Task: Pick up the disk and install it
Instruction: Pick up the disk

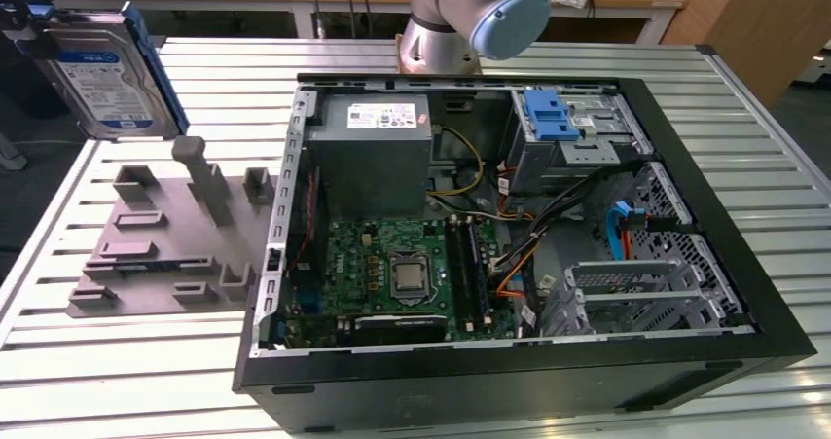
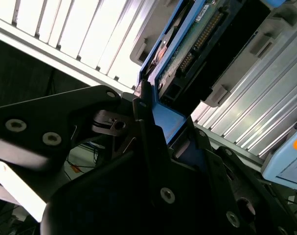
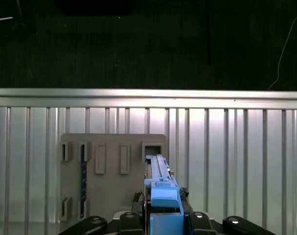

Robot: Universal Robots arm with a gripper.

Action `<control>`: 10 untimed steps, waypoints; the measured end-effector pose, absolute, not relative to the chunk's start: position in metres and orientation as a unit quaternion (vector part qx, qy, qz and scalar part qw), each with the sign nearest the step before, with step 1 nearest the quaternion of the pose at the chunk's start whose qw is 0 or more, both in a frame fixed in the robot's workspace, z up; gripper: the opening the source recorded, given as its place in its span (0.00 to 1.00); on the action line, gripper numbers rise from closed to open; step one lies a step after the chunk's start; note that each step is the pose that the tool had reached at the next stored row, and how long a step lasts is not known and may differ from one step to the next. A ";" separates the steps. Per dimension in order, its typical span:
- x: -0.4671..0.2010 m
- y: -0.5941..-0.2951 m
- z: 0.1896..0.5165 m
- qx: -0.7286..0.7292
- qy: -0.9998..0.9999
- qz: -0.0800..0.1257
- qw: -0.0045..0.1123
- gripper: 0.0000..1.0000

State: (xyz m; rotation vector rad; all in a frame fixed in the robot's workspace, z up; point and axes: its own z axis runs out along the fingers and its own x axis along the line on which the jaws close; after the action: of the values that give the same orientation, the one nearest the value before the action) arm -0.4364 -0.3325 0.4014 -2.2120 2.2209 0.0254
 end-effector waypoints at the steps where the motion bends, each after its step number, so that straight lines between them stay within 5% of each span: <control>1: -0.436 -0.332 0.402 -0.706 0.708 0.008 0.003 0.36; 10: -0.436 -0.332 0.403 -0.706 0.708 0.008 0.003 0.36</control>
State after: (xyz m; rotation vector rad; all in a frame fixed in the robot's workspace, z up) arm -0.4364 -0.3325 0.4033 -2.2120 2.2209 0.0254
